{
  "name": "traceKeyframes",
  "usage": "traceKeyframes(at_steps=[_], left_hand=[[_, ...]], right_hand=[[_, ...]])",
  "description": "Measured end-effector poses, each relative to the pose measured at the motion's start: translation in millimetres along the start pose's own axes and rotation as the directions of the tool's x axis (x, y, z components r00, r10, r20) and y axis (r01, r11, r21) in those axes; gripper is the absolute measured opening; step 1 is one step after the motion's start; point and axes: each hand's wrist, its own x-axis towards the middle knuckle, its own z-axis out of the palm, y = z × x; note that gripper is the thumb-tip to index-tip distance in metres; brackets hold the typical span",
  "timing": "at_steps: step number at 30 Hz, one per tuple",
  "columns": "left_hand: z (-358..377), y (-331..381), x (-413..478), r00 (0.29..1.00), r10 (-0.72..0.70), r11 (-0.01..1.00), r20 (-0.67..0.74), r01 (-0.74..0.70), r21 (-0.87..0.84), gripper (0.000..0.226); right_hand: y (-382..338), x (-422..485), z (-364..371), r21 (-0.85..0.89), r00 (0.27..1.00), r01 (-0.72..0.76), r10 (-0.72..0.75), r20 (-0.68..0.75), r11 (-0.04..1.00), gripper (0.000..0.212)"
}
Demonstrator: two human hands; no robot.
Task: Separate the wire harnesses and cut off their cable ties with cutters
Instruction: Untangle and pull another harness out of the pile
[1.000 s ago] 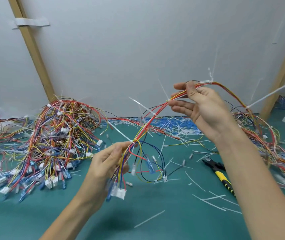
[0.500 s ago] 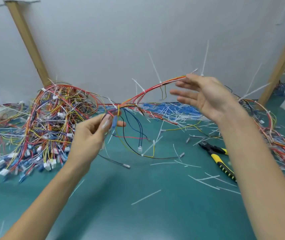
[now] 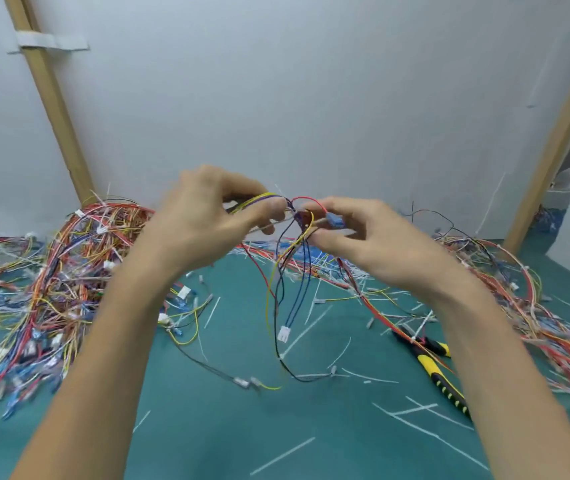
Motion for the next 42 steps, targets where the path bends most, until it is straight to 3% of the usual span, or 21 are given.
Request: traceKeyframes(at_steps=[5, 8, 12, 14, 16, 17, 18, 20, 22, 25, 27, 30, 32, 35, 39, 42], left_hand=[[10.9, -1.1, -4.0, 0.945, 0.115, 0.993, -0.305, -0.111, 0.031, 0.014], [20.8, -5.2, -1.1, 0.869, 0.088, 0.987, -0.487, -0.011, 0.16, 0.036], [27.5, -11.1, 2.7, 0.797, -0.149, 0.989, -0.585, 0.119, -0.09, 0.033], [27.8, -17.0, 5.8, 0.833, -0.297, 0.952, -0.467, 0.222, -0.211, 0.031], [30.4, -20.9, 9.5, 0.877, -0.451, 0.854, -0.165, 0.37, -0.367, 0.044], [32.5, -19.7, 10.4, 0.866, -0.499, 0.767, 0.029, 0.457, -0.451, 0.054], [33.6, -16.2, 9.3, 0.839, -0.497, 0.679, 0.22, 0.534, -0.504, 0.063], [33.6, -7.7, 5.6, 0.806, -0.341, 0.554, 0.483, 0.588, -0.589, 0.076], [27.3, 0.5, 2.9, 0.829, -0.169, 0.432, 0.534, 0.549, -0.716, 0.077], [5.5, 10.4, 1.6, 0.921, -0.121, 0.315, 0.371, 0.39, -0.865, 0.058], [-11.1, 14.2, 0.5, 0.977, -0.108, 0.365, 0.184, 0.211, -0.907, 0.036], [-25.8, 16.0, -4.2, 0.994, -0.093, 0.482, -0.063, -0.011, -0.876, 0.031], [-24.3, 11.4, -4.7, 0.967, -0.166, 0.599, -0.194, -0.058, -0.799, 0.029], [-14.3, -5.2, -4.4, 0.891, -0.265, 0.821, -0.369, 0.007, -0.571, 0.023], [-5.3, -24.0, -4.4, 0.864, -0.272, 0.938, -0.424, 0.139, -0.318, 0.02], [-2.5, -33.1, -3.6, 0.836, -0.262, 0.963, -0.483, 0.197, -0.182, 0.02]], right_hand=[[3.3, 3.4, 13.9, -0.102, 0.999, 0.036, -0.037, -0.003, 0.994, 0.005], [6.5, 4.6, 18.6, 0.143, 0.999, -0.007, 0.013, -0.042, 0.99, 0.008], [12.4, 6.3, 15.4, 0.398, 0.985, -0.039, 0.101, -0.136, 0.916, 0.012], [12.1, 7.0, 11.9, 0.571, 0.977, -0.038, 0.149, -0.15, 0.82, 0.01], [9.3, 6.6, 8.7, 0.73, 0.974, -0.003, 0.166, -0.152, 0.684, 0.014], [7.0, 5.9, 6.8, 0.787, 0.974, 0.022, 0.163, -0.155, 0.617, 0.013], [4.3, 4.7, 5.2, 0.827, 0.975, 0.045, 0.156, -0.159, 0.56, 0.012], [-3.6, 2.2, 1.7, 0.874, 0.975, 0.084, 0.142, -0.171, 0.478, 0.008], [-14.3, -1.1, -2.7, 0.911, 0.974, 0.125, 0.128, -0.189, 0.393, 0.006], [-34.9, -10.6, -14.0, 0.956, 0.972, 0.196, 0.084, -0.218, 0.219, 0.013], [-47.0, -18.8, -22.0, 0.968, 0.974, 0.227, -0.037, -0.224, 0.105, 0.02], [-53.8, -25.0, -26.2, 0.984, 0.956, 0.175, -0.231, -0.179, -0.04, 0.028], [-46.5, -20.5, -23.3, 0.987, 0.971, 0.161, -0.178, -0.158, 0.004, 0.03], [-19.7, -5.7, -12.4, 0.977, 0.992, 0.09, 0.068, -0.104, 0.191, 0.013], [24.1, 8.8, 5.0, 0.903, 0.94, -0.129, 0.342, -0.021, 0.41, 0.007], [43.2, 12.3, 10.7, 0.8, 0.932, -0.202, 0.361, -0.02, 0.565, 0.011]])
